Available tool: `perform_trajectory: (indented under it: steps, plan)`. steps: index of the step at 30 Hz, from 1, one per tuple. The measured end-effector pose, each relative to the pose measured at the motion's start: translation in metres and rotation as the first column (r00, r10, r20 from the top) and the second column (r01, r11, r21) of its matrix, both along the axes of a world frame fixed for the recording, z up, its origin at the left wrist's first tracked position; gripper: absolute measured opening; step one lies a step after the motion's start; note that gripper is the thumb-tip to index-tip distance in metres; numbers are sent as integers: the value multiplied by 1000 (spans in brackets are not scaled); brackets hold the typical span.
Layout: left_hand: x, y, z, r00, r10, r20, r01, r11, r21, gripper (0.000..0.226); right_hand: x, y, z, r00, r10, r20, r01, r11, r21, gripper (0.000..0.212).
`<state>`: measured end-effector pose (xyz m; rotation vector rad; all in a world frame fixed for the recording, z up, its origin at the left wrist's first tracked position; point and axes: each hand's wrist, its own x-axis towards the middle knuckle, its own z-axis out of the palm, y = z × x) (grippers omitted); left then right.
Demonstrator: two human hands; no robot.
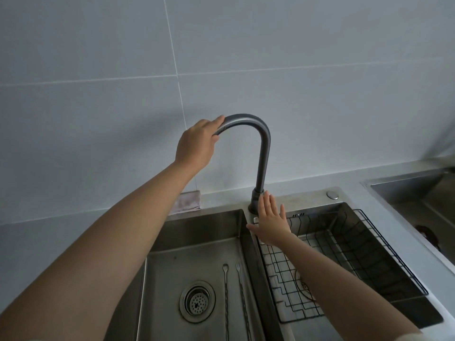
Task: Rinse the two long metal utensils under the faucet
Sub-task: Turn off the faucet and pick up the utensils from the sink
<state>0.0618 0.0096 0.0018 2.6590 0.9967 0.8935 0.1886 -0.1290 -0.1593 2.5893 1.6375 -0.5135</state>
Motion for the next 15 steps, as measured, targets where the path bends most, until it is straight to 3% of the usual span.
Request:
perform_trajectory:
  steps: [6,10,13,15]
  plan:
    - [-9,-11,-19,995,-36,95,39,999,-26,46,-7,1,5,999,-35,-40,38,997,65,81]
    - [-23,-29,-50,983,49,175,-48,999,-10,48,-20,4,3,999,-4,-42,9,992,129,78]
    - [-35,-50,-99,940,179,291,-141,979,-148,42,-33,4,-7,996,34,-87,-17,982,186,70]
    - [-40,-68,-143,934,245,261,-167,943,-286,38,-42,5,-22,986,40,-160,-10,983,184,64]
